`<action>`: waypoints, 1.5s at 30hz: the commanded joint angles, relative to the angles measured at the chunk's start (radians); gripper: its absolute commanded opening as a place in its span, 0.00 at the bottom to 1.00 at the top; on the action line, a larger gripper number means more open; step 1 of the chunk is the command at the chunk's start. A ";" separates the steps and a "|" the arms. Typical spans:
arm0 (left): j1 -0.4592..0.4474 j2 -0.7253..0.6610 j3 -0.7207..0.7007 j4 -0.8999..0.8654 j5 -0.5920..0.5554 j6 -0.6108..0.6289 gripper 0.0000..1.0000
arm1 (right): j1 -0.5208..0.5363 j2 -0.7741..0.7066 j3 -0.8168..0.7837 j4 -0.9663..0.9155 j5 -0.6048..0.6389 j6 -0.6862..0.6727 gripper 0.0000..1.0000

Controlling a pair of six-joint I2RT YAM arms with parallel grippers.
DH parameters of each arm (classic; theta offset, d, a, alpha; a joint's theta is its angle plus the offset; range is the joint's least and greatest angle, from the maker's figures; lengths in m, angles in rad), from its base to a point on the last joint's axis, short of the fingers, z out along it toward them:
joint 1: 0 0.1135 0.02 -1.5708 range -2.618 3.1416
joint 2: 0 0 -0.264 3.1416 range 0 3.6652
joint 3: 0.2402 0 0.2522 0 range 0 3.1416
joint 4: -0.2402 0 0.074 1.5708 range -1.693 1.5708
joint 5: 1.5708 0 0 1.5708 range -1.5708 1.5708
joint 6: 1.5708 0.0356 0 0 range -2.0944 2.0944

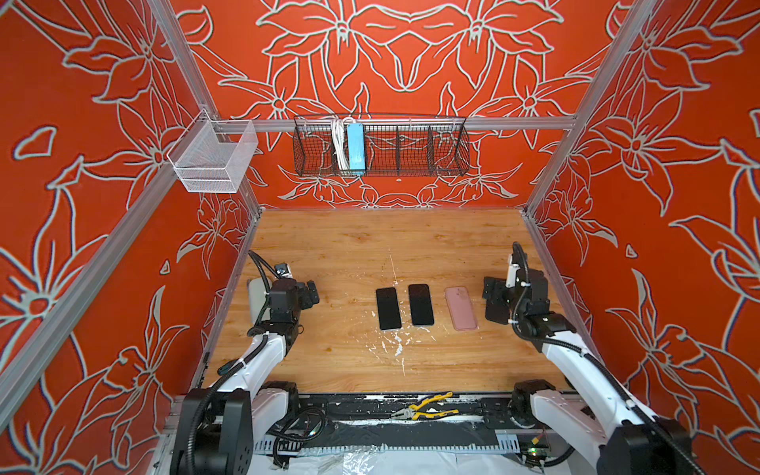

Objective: Take the phone out of the phone case
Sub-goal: Reset both arms

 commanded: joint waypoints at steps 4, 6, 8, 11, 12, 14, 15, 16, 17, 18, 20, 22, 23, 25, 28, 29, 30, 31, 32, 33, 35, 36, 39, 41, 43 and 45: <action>0.014 0.069 -0.056 0.279 0.051 0.091 0.97 | -0.003 0.036 -0.047 0.227 0.074 -0.135 0.97; 0.025 0.095 -0.053 0.302 0.074 0.086 0.97 | -0.003 0.074 -0.065 0.292 0.088 -0.148 0.98; 0.031 0.133 -0.062 0.362 0.122 0.089 0.97 | -0.004 0.115 -0.085 0.365 0.083 -0.171 0.98; 0.033 0.215 -0.046 0.395 0.144 0.094 0.97 | -0.004 0.194 -0.095 0.448 0.068 -0.193 0.97; 0.034 0.248 -0.045 0.417 0.157 0.096 0.97 | -0.004 0.219 -0.098 0.474 0.050 -0.194 0.97; 0.034 0.295 -0.055 0.482 0.171 0.105 0.97 | -0.004 0.261 -0.109 0.535 0.041 -0.176 0.97; 0.035 0.290 -0.060 0.488 0.166 0.100 0.97 | -0.004 0.283 -0.120 0.573 0.038 -0.170 0.97; 0.034 0.281 -0.054 0.459 0.164 0.099 0.97 | -0.003 0.300 -0.128 0.610 0.039 -0.165 0.98; 0.035 0.275 -0.043 0.433 0.167 0.099 0.97 | -0.003 0.316 -0.131 0.637 0.038 -0.160 0.97; 0.035 0.277 -0.042 0.432 0.172 0.102 0.97 | -0.004 0.328 -0.129 0.648 0.035 -0.163 0.97; 0.034 0.281 -0.040 0.433 0.179 0.106 0.97 | -0.003 0.361 -0.119 0.671 0.049 -0.169 0.98; 0.035 0.288 -0.027 0.417 0.213 0.124 0.97 | -0.002 0.404 -0.106 0.680 0.045 -0.169 0.97; 0.034 0.290 -0.023 0.413 0.227 0.132 0.97 | -0.003 0.434 -0.104 0.699 0.031 -0.178 0.97; 0.034 0.290 -0.024 0.411 0.230 0.132 0.97 | -0.006 0.477 -0.117 0.777 0.016 -0.179 0.97; 0.035 0.289 -0.024 0.411 0.235 0.134 0.97 | -0.010 0.465 -0.130 0.776 0.007 -0.173 0.97; 0.035 0.288 -0.024 0.411 0.235 0.135 0.97 | -0.017 0.463 -0.148 0.791 0.005 -0.165 0.98; 0.034 0.289 -0.023 0.412 0.235 0.134 0.97 | -0.025 0.493 -0.173 0.854 0.008 -0.156 0.98; 0.034 0.289 -0.023 0.411 0.235 0.136 0.97 | -0.027 0.531 -0.203 0.987 0.016 -0.158 0.98; 0.034 0.290 -0.024 0.411 0.235 0.136 0.97 | -0.027 0.500 -0.192 0.921 0.011 -0.156 0.98; 0.034 0.290 -0.025 0.411 0.235 0.135 0.97 | -0.028 0.475 -0.169 0.821 0.001 -0.152 0.98; 0.035 0.288 -0.024 0.412 0.235 0.134 0.97 | -0.032 0.525 -0.172 0.916 -0.031 -0.163 0.97; 0.035 0.289 -0.024 0.412 0.235 0.134 0.97 | -0.036 0.498 -0.157 0.843 -0.038 -0.162 0.97; 0.035 0.289 -0.024 0.413 0.235 0.135 0.97 | -0.056 0.516 -0.153 0.860 -0.071 -0.151 0.98; 0.034 0.289 -0.024 0.412 0.234 0.134 0.97 | -0.058 0.503 -0.140 0.808 -0.074 -0.151 0.98; 0.034 0.290 -0.025 0.412 0.235 0.134 0.97 | -0.058 0.509 -0.145 0.833 -0.074 -0.149 0.98; 0.034 0.289 -0.023 0.412 0.235 0.135 0.97 | -0.059 0.500 -0.141 0.807 -0.076 -0.152 0.97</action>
